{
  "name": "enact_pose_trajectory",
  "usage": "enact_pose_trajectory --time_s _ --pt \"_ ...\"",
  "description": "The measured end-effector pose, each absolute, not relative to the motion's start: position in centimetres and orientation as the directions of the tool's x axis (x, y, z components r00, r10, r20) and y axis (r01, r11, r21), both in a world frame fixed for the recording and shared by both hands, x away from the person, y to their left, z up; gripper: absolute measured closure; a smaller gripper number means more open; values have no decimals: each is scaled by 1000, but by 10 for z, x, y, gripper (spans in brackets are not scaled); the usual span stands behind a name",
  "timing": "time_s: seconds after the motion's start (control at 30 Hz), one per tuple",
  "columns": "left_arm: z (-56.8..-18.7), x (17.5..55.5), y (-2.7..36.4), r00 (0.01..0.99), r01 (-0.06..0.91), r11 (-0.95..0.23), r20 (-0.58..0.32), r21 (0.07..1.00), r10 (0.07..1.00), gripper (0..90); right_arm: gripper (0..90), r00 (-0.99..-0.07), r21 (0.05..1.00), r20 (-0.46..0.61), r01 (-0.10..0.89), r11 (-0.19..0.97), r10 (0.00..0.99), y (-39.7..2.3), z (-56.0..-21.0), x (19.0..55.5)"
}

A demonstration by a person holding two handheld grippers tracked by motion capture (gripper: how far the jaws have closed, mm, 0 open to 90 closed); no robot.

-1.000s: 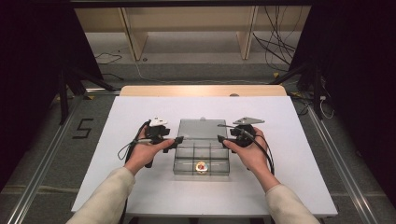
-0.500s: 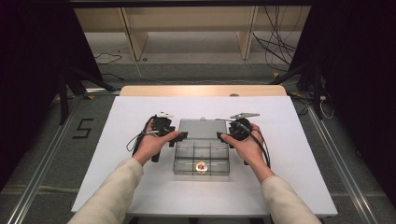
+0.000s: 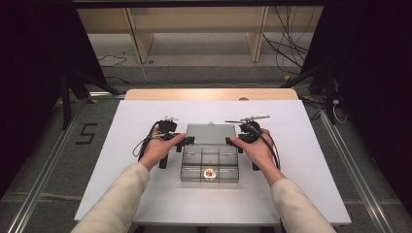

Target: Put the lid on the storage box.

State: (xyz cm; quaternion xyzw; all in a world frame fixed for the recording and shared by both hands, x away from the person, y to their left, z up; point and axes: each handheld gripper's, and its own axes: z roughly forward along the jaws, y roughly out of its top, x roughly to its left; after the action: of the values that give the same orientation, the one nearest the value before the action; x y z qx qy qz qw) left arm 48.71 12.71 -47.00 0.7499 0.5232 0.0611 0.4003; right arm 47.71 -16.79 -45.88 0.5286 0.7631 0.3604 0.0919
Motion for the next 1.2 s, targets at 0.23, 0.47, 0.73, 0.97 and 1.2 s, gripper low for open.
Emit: enact_pose_trajectory --time_s 0.23,0.47,0.73,0.97,1.2 --pt "-472 492 128 425 762 -109 -366 639 828 335 364 -378 607 293 783 135 878 -166 -462 482" --pt "-472 493 125 415 777 -93 -395 623 820 360 360 -345 571 359 816 88 867 -164 -464 484" --pt "-472 492 123 405 789 -73 -427 611 808 404 385 -294 529 416 848 34 860 -166 -465 485" --pt "-472 492 125 408 792 -75 -432 606 804 421 412 -263 494 462 870 1 847 -168 -465 485" --pt "-471 491 125 402 790 -66 -434 610 806 444 445 -245 476 485 880 -18 840 -170 -465 485"
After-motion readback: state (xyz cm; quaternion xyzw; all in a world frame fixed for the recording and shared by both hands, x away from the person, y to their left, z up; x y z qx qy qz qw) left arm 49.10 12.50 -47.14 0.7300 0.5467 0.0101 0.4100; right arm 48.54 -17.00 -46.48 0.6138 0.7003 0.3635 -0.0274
